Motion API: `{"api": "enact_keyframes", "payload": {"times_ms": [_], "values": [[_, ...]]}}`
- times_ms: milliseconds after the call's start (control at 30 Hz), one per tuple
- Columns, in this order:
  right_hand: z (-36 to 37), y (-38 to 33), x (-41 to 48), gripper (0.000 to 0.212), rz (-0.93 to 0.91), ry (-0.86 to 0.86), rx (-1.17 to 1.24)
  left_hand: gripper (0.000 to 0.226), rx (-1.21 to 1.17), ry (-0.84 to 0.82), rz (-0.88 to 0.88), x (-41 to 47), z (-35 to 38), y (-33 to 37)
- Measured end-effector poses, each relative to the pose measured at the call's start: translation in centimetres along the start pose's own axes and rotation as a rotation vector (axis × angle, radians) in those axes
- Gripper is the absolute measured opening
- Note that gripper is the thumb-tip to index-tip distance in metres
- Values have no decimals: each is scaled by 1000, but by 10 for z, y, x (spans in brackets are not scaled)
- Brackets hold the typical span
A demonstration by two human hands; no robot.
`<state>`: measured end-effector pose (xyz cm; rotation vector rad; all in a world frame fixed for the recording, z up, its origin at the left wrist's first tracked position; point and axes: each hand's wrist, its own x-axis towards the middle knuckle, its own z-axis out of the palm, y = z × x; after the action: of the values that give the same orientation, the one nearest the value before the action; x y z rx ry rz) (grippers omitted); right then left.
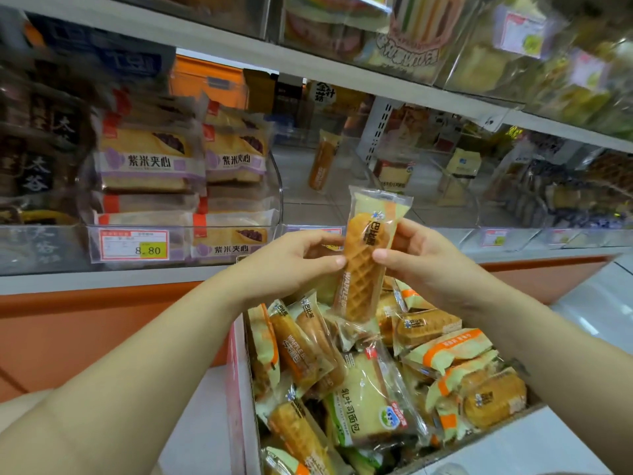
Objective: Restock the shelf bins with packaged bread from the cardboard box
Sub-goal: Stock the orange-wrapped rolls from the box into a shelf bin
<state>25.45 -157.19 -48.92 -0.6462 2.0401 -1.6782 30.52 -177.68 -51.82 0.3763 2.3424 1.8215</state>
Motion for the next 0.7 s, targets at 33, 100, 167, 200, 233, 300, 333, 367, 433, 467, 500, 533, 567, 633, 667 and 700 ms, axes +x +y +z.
{"api": "enact_keyframes", "payload": {"times_ms": [33,100,167,200,233,300,333,367,433,467,500,533,567,633,667,700], "values": [[0,0,0,51,-13,1,42,33,-71,-42,-10,0,1,1],[0,-1,0,62,-26,10,114,34,-162,-77,-17,1,3,1],[1,-3,-1,57,-36,53,118,39,-218,-45,-9,3,6,0],[1,-4,-2,53,-42,84,95,41,-242,-16,-2,4,8,-1],[2,-5,-3,50,-48,113,70,43,-260,11,5,5,11,-2],[0,-6,-5,44,-62,145,35,42,-312,65,15,8,18,-3],[-2,-7,-7,42,-65,154,22,41,-345,90,17,10,21,-3],[-5,-6,-9,40,-59,165,-4,41,-364,109,15,12,24,-3],[-19,3,-11,36,1,197,-199,39,-341,131,-6,17,28,-2],[-29,11,-12,34,42,203,-390,37,-315,146,-22,18,29,-2],[-40,20,-13,32,83,181,-611,35,-285,170,-40,20,29,-4],[-49,30,-14,31,131,121,-830,34,-253,199,-56,22,29,-5],[-55,41,-15,32,181,35,-1028,34,-224,228,-74,23,28,-7],[-58,62,-17,38,226,-123,-1320,37,-178,270,-100,25,28,-10],[-55,70,-17,40,208,-167,-1434,37,-161,282,-108,26,27,-11],[-51,74,-17,42,157,-188,-1555,39,-150,290,-115,27,27,-11]]}}
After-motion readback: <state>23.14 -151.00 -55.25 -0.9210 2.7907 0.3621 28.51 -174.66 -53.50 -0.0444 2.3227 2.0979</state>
